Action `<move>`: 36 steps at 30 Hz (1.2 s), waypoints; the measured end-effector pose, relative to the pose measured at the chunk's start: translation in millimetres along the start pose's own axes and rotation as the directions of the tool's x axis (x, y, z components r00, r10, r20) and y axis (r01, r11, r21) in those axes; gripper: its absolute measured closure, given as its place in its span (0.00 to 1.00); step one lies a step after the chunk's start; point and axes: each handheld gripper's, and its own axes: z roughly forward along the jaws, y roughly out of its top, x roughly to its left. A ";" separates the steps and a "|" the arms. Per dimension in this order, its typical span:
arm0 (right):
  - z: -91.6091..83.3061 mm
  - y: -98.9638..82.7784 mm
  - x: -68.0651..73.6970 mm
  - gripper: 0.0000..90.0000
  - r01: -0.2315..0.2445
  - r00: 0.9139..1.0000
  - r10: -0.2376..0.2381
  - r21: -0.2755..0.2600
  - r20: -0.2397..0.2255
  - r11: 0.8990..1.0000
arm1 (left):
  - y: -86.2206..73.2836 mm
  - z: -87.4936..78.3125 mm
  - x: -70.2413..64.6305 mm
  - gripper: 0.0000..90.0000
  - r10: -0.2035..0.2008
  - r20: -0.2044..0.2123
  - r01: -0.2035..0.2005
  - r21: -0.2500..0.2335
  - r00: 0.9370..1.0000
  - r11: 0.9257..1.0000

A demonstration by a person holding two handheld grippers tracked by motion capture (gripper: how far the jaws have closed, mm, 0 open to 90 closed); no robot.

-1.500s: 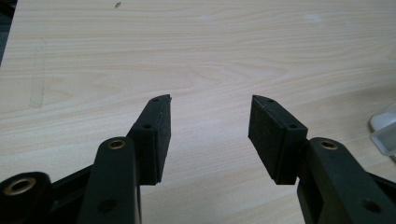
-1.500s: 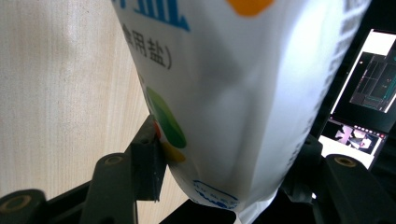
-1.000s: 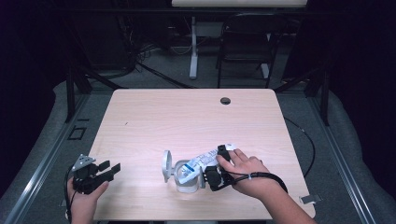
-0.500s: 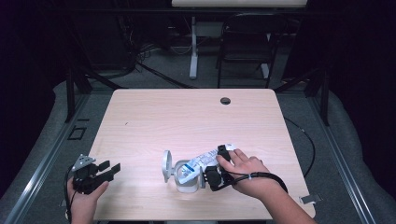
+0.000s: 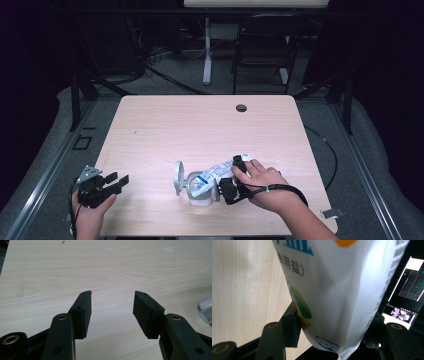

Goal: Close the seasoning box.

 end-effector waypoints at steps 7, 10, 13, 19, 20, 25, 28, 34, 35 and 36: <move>-0.3 0.1 0.0 0.48 0.002 1.000 -0.002 0.001 0.001 1.000 | 0.0 0.1 -0.1 0.55 0.001 0.002 -0.001 0.001 1.000 1.000; -0.6 0.1 -0.1 0.48 0.003 1.000 -0.003 0.001 0.002 1.000 | 0.1 -0.2 -0.1 0.55 0.001 0.000 -0.001 0.000 1.000 1.000; -0.6 0.1 -0.1 0.48 0.003 1.000 -0.003 0.000 0.003 1.000 | 0.0 -0.2 -0.1 0.55 0.000 0.000 0.000 0.000 1.000 1.000; -0.8 0.1 -0.2 0.48 0.003 1.000 -0.003 -0.001 0.002 1.000 | 0.1 0.0 -0.2 0.55 0.001 0.001 -0.001 0.001 1.000 1.000; -0.7 0.1 -0.2 0.48 0.004 1.000 -0.004 -0.001 0.002 1.000 | 0.1 -0.1 -0.2 0.55 0.001 0.001 -0.001 0.001 1.000 1.000; -0.8 0.2 -0.3 0.48 0.007 1.000 -0.007 -0.001 0.003 1.000 | 0.2 -0.1 -0.2 0.55 0.001 0.001 -0.001 0.000 1.000 1.000; -0.7 0.3 -0.4 0.48 0.007 1.000 -0.007 -0.001 0.005 1.000 | 0.1 -0.1 -0.1 0.55 0.000 0.001 0.000 0.000 1.000 1.000; -2.1 1.0 -1.6 0.48 0.022 1.000 -0.022 0.012 0.009 1.000 | 0.2 -0.5 -0.1 0.55 -0.003 -0.001 0.003 0.001 1.000 1.000; -2.1 1.0 -1.6 0.48 0.022 1.000 -0.022 0.012 0.009 1.000 | 0.2 -0.5 -0.1 0.55 -0.003 -0.001 0.003 0.001 1.000 1.000; -1.3 0.6 -0.9 0.48 0.015 1.000 -0.015 0.002 0.009 1.000 | 0.1 -0.3 0.0 0.55 -0.002 -0.002 0.002 0.001 1.000 1.000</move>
